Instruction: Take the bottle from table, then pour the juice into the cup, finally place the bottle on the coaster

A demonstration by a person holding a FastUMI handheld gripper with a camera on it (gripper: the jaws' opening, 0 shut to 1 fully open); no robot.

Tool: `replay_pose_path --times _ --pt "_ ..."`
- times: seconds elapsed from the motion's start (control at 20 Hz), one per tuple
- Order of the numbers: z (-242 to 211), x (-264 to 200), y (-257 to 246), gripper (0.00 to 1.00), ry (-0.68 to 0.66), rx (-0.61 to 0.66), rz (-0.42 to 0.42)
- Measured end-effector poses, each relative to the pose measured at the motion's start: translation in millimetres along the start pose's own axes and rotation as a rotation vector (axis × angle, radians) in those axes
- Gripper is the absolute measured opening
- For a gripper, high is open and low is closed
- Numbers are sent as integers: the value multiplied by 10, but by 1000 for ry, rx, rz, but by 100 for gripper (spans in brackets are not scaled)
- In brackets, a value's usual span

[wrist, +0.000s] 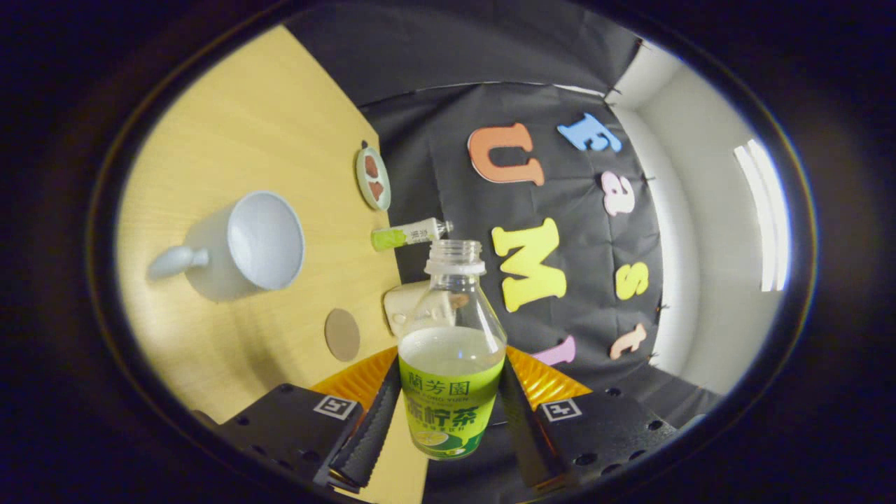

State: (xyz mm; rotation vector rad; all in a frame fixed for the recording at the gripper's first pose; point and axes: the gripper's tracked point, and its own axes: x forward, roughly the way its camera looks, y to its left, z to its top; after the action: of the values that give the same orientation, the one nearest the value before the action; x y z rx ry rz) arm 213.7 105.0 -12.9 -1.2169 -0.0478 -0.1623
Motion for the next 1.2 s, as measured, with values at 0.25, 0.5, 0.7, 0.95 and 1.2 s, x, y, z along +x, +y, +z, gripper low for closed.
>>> replay_pose_path --times 0.25,0.5,0.7,0.95,1.2 --pt "-36 175 73 81 53 403 132" --pt "148 391 27 81 16 680 185" --pt "210 606 -13 81 -20 918 170" --pt "126 965 53 81 -23 1107 148" --pt "-33 1353 215 81 75 1313 181"
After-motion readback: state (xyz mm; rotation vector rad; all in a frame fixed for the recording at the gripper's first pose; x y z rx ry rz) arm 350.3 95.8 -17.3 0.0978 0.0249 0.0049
